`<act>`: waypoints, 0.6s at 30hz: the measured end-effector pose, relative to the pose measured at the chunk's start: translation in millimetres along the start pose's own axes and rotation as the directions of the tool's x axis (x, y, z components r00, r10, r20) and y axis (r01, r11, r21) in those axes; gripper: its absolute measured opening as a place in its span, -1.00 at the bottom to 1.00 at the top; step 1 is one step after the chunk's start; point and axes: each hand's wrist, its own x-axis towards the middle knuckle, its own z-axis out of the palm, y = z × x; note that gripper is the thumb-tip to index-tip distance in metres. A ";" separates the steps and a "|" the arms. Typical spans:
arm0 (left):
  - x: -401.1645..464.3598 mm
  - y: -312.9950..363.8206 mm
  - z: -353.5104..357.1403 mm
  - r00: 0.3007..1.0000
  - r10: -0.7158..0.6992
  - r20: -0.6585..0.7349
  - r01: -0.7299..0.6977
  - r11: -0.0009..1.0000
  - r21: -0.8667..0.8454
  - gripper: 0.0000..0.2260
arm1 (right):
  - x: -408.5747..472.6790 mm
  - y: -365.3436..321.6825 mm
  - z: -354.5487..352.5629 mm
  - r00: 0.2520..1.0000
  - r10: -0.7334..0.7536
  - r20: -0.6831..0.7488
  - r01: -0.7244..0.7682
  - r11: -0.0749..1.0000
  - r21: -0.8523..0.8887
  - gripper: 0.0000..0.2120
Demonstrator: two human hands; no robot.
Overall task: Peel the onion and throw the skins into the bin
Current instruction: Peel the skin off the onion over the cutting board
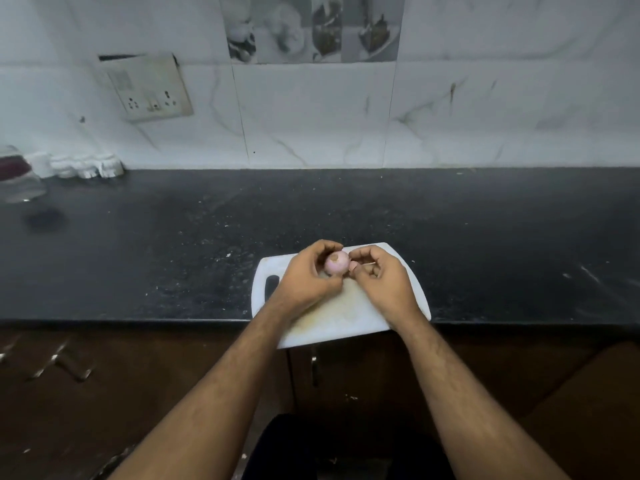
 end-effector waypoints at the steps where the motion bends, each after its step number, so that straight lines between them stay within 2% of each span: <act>1: 0.3 -0.4 0.2 1.000 0.003 0.008 -0.003 1.000 0.003 -0.55 | 0.1 -0.5 -0.1 1.000 -0.002 0.004 0.002 1.000 0.008 -0.85; 5: 3.4 -6.1 0.3 1.000 0.030 -0.004 -0.030 0.999 -0.011 -0.62 | -1.2 0.9 0.8 0.999 -0.032 0.035 0.031 0.999 0.027 -0.82; 8: 3.1 -7.8 -0.4 0.998 -0.002 -0.060 -0.008 0.988 -0.152 -0.69 | -1.3 0.5 1.6 0.993 -0.099 0.062 0.099 0.995 -0.007 -0.74; 10: 2.2 -4.7 0.6 0.998 -0.034 -0.045 0.021 0.965 -0.261 -0.71 | -1.9 -1.9 1.4 0.989 -0.118 0.093 0.119 0.993 -0.009 -0.68; 12: 2.4 -1.2 1.3 0.998 -0.055 -0.026 0.046 0.959 -0.279 -0.69 | -2.6 -3.2 1.3 0.991 -0.097 0.098 0.097 0.995 0.000 -0.66; 18: 3.9 -1.0 1.6 0.998 -0.058 -0.010 0.054 0.968 -0.245 -0.67 | -2.7 -2.6 1.1 0.995 -0.100 0.031 0.100 0.995 -0.003 -0.80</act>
